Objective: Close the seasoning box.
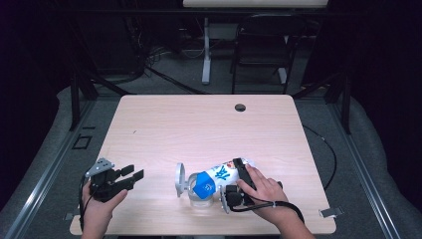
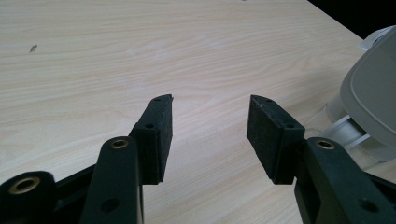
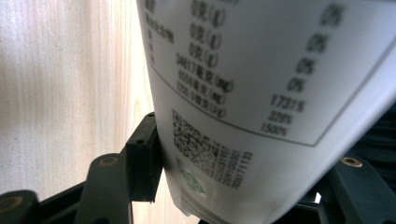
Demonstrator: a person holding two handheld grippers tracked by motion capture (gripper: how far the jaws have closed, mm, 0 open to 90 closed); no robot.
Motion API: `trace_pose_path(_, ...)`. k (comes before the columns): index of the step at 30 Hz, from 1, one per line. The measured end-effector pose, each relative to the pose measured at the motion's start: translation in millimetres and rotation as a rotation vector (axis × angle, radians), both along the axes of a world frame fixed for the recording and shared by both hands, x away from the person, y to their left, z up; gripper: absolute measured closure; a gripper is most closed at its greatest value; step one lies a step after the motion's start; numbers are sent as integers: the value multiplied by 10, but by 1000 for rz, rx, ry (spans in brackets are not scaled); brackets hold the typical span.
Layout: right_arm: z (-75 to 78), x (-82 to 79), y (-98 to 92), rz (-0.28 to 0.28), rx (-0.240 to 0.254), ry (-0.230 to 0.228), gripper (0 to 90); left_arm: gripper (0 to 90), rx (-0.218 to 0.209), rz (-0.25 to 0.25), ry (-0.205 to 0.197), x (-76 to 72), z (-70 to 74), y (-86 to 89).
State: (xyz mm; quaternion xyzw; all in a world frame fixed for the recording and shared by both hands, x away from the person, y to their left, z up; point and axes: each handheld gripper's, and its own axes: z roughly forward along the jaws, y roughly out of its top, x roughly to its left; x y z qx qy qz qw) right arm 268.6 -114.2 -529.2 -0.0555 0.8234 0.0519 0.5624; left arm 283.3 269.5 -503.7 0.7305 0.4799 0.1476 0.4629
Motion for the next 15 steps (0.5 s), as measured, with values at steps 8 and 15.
trace_pose_path(8, 6, -4, 7, 6, -20, -12, 406, 510, 1, -2, -1, 0, 3, -1)
trace_pose_path(15, 15, -10, 13, 10, -39, -25, 407, 510, 0, -2, -1, -1, 7, 3)
